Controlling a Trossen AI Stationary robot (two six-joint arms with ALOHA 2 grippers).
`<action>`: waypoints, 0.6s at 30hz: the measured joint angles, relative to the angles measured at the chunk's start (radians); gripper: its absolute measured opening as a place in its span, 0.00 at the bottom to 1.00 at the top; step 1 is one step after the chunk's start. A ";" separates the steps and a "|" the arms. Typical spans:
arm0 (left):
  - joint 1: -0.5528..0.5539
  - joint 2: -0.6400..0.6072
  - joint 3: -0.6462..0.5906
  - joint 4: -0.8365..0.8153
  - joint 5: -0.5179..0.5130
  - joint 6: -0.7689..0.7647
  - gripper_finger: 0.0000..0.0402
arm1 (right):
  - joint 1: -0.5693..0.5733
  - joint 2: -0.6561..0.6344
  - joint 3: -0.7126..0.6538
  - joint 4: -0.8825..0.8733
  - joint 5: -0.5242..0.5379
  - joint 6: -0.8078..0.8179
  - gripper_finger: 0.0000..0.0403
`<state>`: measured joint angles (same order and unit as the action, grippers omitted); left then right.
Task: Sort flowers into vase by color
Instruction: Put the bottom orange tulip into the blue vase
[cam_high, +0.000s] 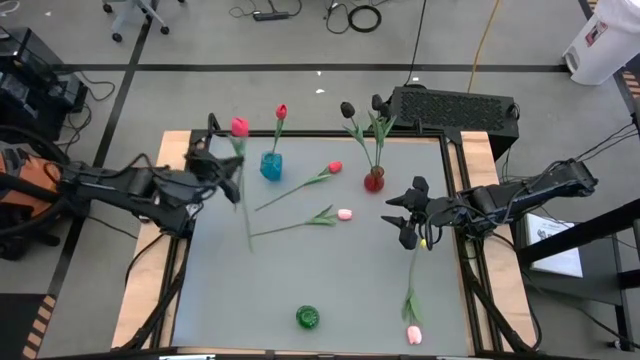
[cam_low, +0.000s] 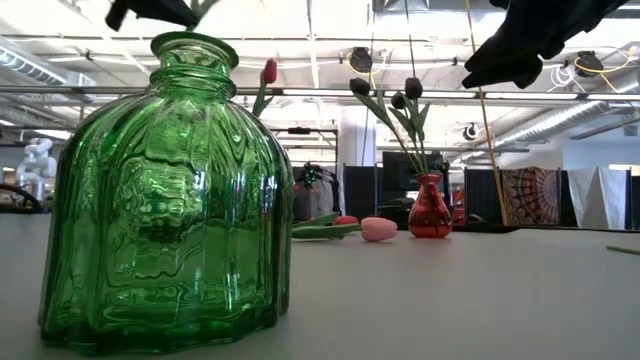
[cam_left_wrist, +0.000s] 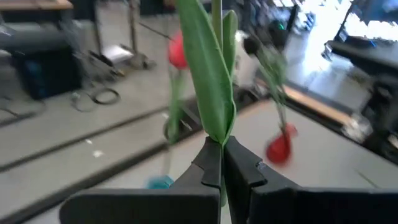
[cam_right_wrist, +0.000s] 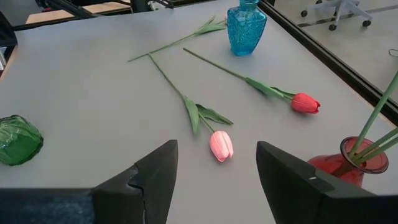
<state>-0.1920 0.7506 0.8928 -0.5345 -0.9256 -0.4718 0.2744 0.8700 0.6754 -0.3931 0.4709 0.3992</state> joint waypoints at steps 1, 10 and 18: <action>0.004 -0.018 0.000 0.004 -0.017 0.019 0.01 | 0.000 0.000 0.000 0.000 0.000 0.000 0.52; 0.057 -0.105 0.000 0.007 -0.155 0.143 0.03 | 0.000 0.000 0.000 0.000 0.003 0.000 0.52; 0.121 -0.132 -0.017 0.007 -0.137 0.170 0.03 | 0.000 0.000 0.000 0.000 0.004 0.000 0.52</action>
<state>-0.0705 0.6186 0.8762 -0.5274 -1.0622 -0.3021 0.2745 0.8700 0.6754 -0.3935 0.4751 0.3992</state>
